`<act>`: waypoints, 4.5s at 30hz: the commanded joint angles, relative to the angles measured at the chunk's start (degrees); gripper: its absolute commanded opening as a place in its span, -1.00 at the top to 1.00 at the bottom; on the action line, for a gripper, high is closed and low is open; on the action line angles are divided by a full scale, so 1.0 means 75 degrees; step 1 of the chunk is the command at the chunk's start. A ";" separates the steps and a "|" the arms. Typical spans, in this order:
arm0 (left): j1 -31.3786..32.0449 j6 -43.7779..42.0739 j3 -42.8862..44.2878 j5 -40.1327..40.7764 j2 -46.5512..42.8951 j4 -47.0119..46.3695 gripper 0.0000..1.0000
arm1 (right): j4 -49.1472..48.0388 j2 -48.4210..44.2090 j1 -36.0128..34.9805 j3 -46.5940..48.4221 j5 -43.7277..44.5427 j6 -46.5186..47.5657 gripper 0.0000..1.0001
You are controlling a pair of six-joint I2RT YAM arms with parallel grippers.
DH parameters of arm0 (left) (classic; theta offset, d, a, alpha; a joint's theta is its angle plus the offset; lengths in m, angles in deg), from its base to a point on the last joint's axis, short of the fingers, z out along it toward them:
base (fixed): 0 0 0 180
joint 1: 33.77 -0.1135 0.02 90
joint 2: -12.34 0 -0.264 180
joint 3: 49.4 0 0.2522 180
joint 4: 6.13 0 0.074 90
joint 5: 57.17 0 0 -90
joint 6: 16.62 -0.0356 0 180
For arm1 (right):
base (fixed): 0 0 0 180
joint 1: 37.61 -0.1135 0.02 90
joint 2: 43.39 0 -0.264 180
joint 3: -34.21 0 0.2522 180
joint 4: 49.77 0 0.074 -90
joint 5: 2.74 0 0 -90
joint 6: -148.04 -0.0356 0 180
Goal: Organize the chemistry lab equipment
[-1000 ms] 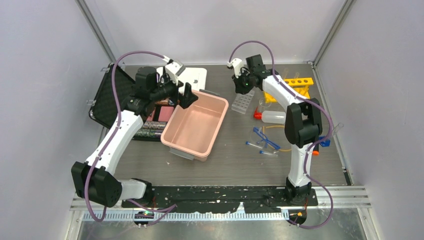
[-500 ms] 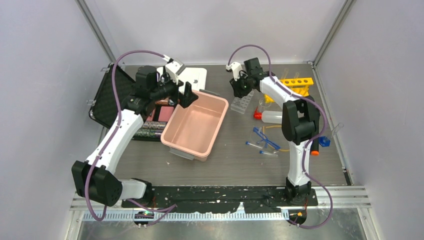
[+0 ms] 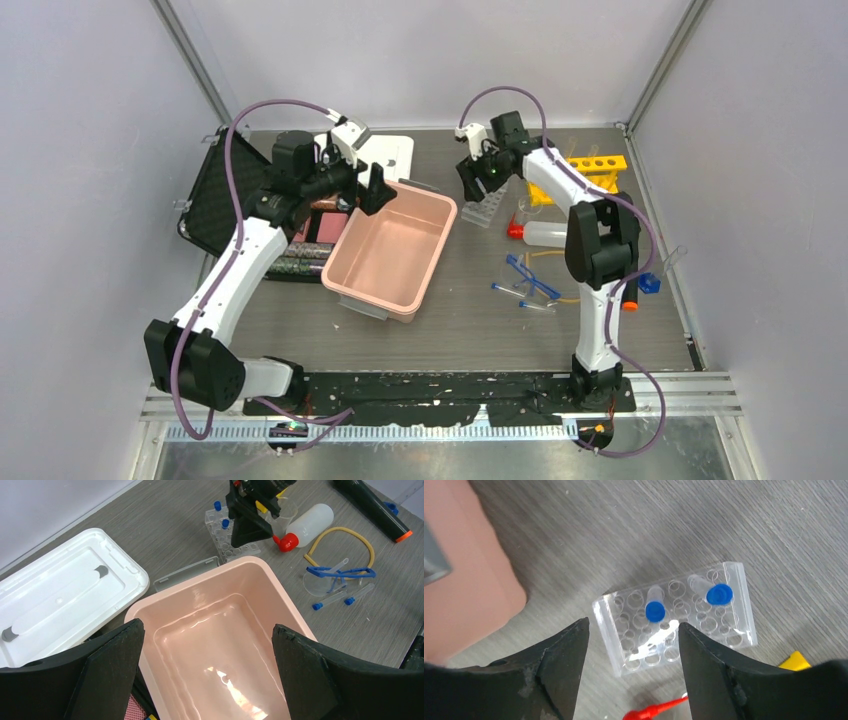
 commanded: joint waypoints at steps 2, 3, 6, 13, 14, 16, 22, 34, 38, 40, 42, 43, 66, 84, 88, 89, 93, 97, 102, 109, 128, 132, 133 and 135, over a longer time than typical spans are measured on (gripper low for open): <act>-0.0042 -0.0051 0.0126 -0.0010 -0.0263 -0.0249 -0.99 | 0.1094 -0.1631 0.0385 0.0603 -0.0852 0.0368 -0.47; -0.0042 -0.0061 0.0080 0.0003 -0.0309 -0.0265 -0.99 | 0.1673 -0.1820 0.0411 0.0568 -0.0988 0.0870 -0.48; -0.0063 -0.0066 -0.0045 0.0023 -0.0439 -0.0309 -0.99 | 0.2973 -0.2814 0.0423 -0.0034 -0.1352 0.2072 -0.47; -0.0112 0.0207 -0.0205 0.0038 -0.0534 -0.0501 -0.99 | 0.3554 -0.5172 -0.0553 -0.3009 -0.0580 0.2985 -0.34; -0.0117 0.0222 -0.0200 0.0025 -0.0539 -0.0503 -0.99 | 0.3244 -0.5354 -0.0844 -0.3637 -0.0330 0.2960 -0.31; -0.0124 0.0219 -0.0200 0.0017 -0.0560 -0.0483 -0.99 | 0.2803 -0.5712 -0.1298 -0.4358 0.0058 0.2875 -0.29; -0.0136 0.0157 -0.0193 0.0018 -0.0684 -0.0358 -0.99 | 0.1527 -0.5831 -0.1868 -0.5668 0.0800 0.2525 -0.23; -0.0168 0.0013 -0.0373 0.0125 -0.0901 -0.0162 -0.99 | -0.0384 -0.4395 -0.1988 -0.6412 0.1413 0.2459 -0.06; -0.0183 0.0035 -0.0414 0.0165 -0.0943 -0.0152 -0.99 | -0.0644 -0.4000 -0.1983 -0.6537 0.1505 0.2587 0.05; -0.0194 0.0021 -0.0426 0.0182 -0.0955 -0.0143 -0.99 | -0.0720 -0.3901 -0.1982 -0.6654 0.1590 0.2701 0.16; -0.0206 0.0014 -0.0439 0.0190 -0.0975 -0.0142 -0.99 | -0.0781 -0.3847 -0.1978 -0.6810 0.1696 0.2795 0.23; -0.0206 0.0015 -0.0436 0.0193 -0.0978 -0.0146 -0.99 | -0.0817 -0.3848 -0.1977 -0.6925 0.1754 0.2819 0.28; 0.0504 0.0556 -0.0391 -0.0958 -0.0875 -0.1584 -0.93 | -0.1754 -0.6360 0.0192 -0.2942 -0.3343 -0.2725 0.89; 0.2429 0.3075 0.0254 0.0258 0.0299 -0.3510 -0.58 | -0.6054 -0.6205 -0.1066 -0.3640 -0.2835 -0.6678 0.89; 0.2440 0.2784 0.0209 0.0362 0.0262 -0.3251 0.04 | -0.6095 -0.6217 -0.1076 -0.3639 -0.2823 -0.6690 0.90; 0.2449 0.2567 0.0151 0.0358 0.0183 -0.3166 0.25 | -0.5895 -0.6263 -0.1055 -0.3622 -0.2809 -0.6600 0.90; 0.2438 0.1615 -0.0117 0.0212 -0.0107 -0.2830 0.99 | -0.4930 -0.6431 -0.0906 -0.3452 -0.2926 -0.5800 0.58; 0.2436 0.0507 -0.0339 -0.0038 -0.0316 -0.2558 1.00 | -0.3471 -0.6363 -0.0877 -0.3046 -0.3305 -0.4662 -0.01; 0.2453 -0.0531 -0.0474 -0.0469 -0.0393 -0.2353 1.00 | -0.1943 -0.5989 -0.0885 -0.2376 -0.4001 -0.3675 -0.34; 0.2519 -0.0998 -0.0559 -0.0649 -0.0339 -0.2159 1.00 | -0.1284 -0.5590 -0.0950 -0.1791 -0.4386 -0.3344 -0.35; 0.2619 -0.1678 -0.0210 -0.0795 -0.0051 -0.1438 1.00 | 0.0064 -0.4997 -0.1274 -0.1011 -0.3764 -0.2106 0.60; 0.2621 -0.1605 -0.0167 -0.0507 -0.0026 -0.1372 0.67 | 0.0416 -0.4939 -0.1253 -0.0818 -0.3584 -0.1770 0.89; 0.2621 -0.1515 -0.0145 -0.0354 -0.0016 -0.1339 0.25 | 0.0448 -0.4921 -0.1222 -0.0776 -0.3550 -0.1712 0.89; 0.2594 -0.1253 -0.0069 0.0022 -0.0029 -0.1184 -0.31 | 0.0548 -0.4842 -0.1033 -0.0609 -0.3489 -0.1681 0.89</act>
